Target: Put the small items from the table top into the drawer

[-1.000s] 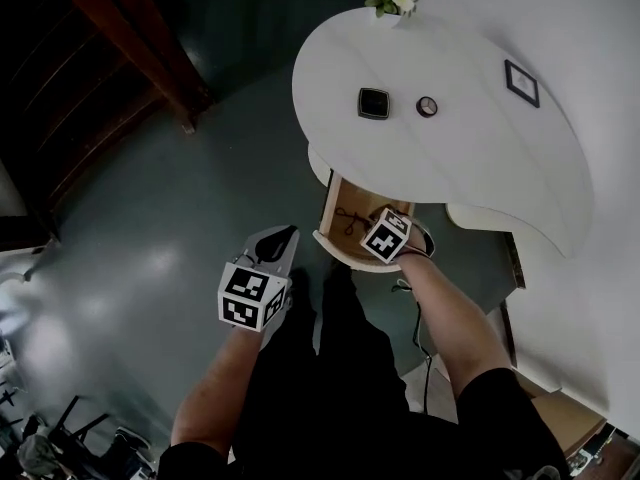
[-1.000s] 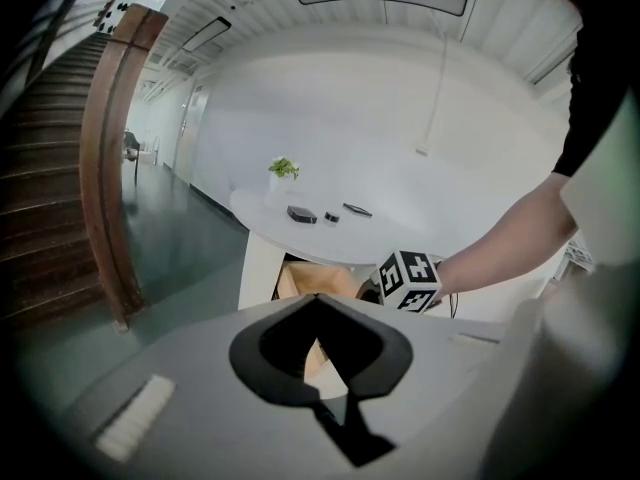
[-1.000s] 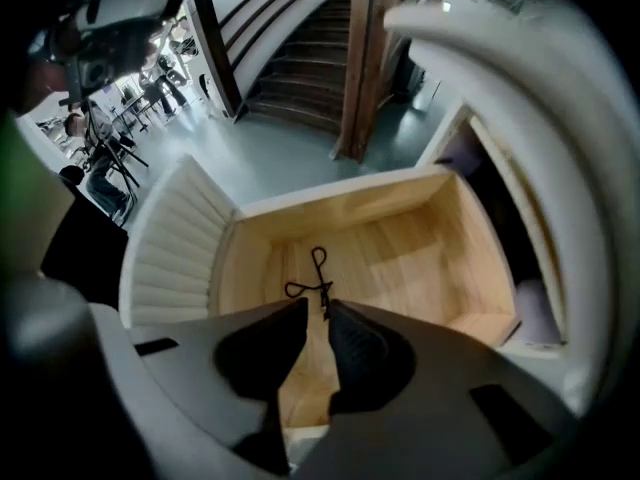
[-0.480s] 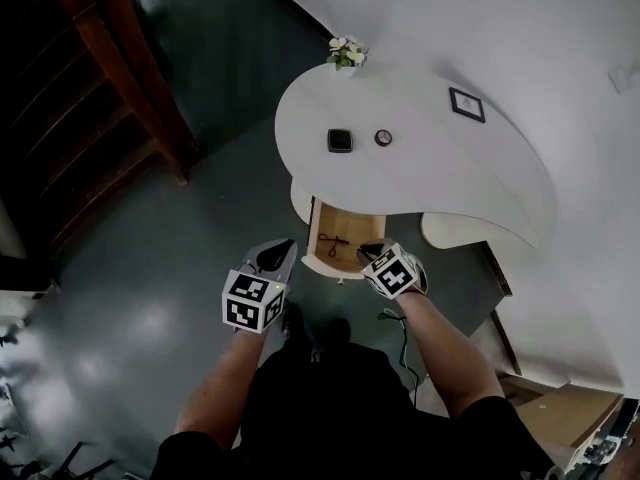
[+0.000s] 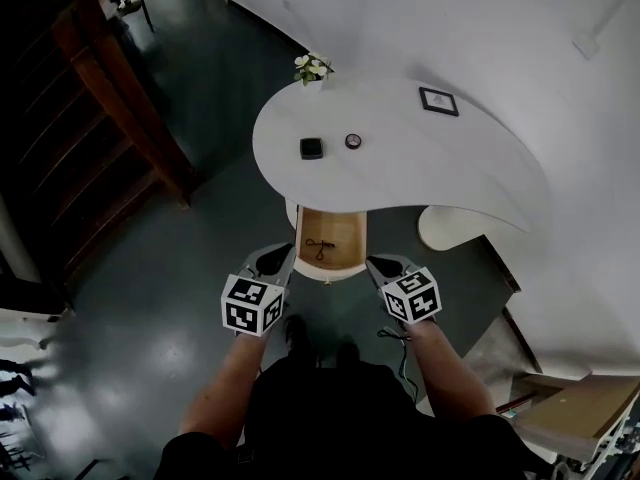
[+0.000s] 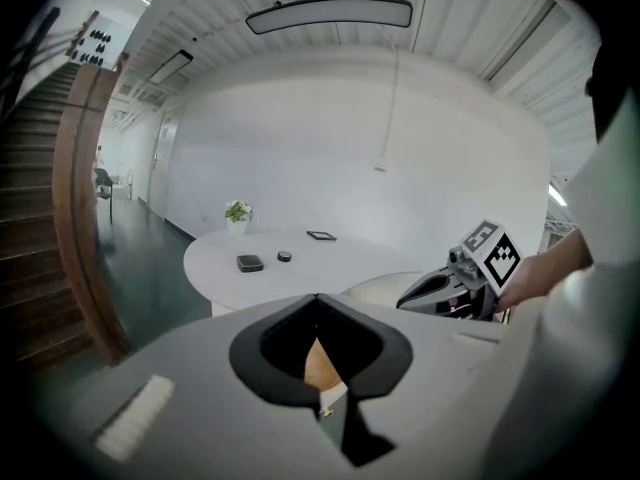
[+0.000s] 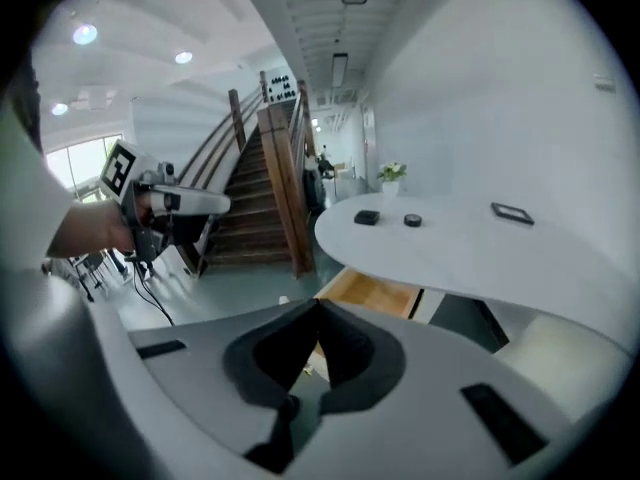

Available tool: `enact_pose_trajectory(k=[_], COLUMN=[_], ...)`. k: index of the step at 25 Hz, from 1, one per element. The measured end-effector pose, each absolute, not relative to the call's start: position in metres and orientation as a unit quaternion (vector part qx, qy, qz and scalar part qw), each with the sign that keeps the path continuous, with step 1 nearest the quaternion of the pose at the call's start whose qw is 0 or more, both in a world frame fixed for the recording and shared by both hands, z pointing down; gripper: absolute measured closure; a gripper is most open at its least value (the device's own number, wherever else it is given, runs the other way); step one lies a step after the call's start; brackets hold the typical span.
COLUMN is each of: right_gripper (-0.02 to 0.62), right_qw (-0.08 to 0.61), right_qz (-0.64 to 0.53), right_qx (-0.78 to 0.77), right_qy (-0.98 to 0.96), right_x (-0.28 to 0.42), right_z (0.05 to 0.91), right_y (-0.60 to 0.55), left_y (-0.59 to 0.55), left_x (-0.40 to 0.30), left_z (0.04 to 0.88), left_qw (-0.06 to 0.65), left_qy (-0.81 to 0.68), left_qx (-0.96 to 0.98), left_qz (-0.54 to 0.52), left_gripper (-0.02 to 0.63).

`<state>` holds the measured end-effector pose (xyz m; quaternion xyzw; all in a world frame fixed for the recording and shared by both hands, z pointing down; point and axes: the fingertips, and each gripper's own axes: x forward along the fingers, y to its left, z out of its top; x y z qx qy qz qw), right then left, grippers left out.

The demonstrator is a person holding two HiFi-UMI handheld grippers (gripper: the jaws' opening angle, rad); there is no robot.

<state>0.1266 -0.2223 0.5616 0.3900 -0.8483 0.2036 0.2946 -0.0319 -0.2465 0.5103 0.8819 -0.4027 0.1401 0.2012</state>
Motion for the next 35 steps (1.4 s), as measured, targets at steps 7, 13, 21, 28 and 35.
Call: enact_pose_trajectory(k=[7, 13, 21, 28, 35], right_gripper=[0.583, 0.583, 0.583, 0.583, 0.583], right_qw=[0.191, 0.119, 0.062, 0.023, 0.004], right_qz=[0.192, 0.155, 0.087, 0.042, 0.016], right_qx=[0.427, 0.43, 0.429, 0.441, 0.448], right_qy=[-0.863, -0.881, -0.897, -0.896, -0.894], right_x=[0.198, 0.233, 0.237, 0.229, 0.216], right_z=[0.506, 0.449, 0.374, 0.325, 0.303], right_y=[-0.172, -0.146, -0.138, -0.143, -0.158], left_y=[-0.209, -0.173, -0.163, -0.169, -0.191], left_x=[0.024, 0.052, 0.049, 0.036, 0.014], left_z=[0.472, 0.438, 0.407, 0.357, 0.337], left_qw=[0.179, 0.159, 0.136, 0.095, 0.074], left_qy=[-0.418, -0.436, -0.45, -0.44, -0.464], left_qx=[0.881, 0.878, 0.876, 0.89, 0.881], left_qz=[0.132, 0.119, 0.11, 0.079, 0.053], left_gripper=[0.595, 0.595, 0.595, 0.595, 0.595])
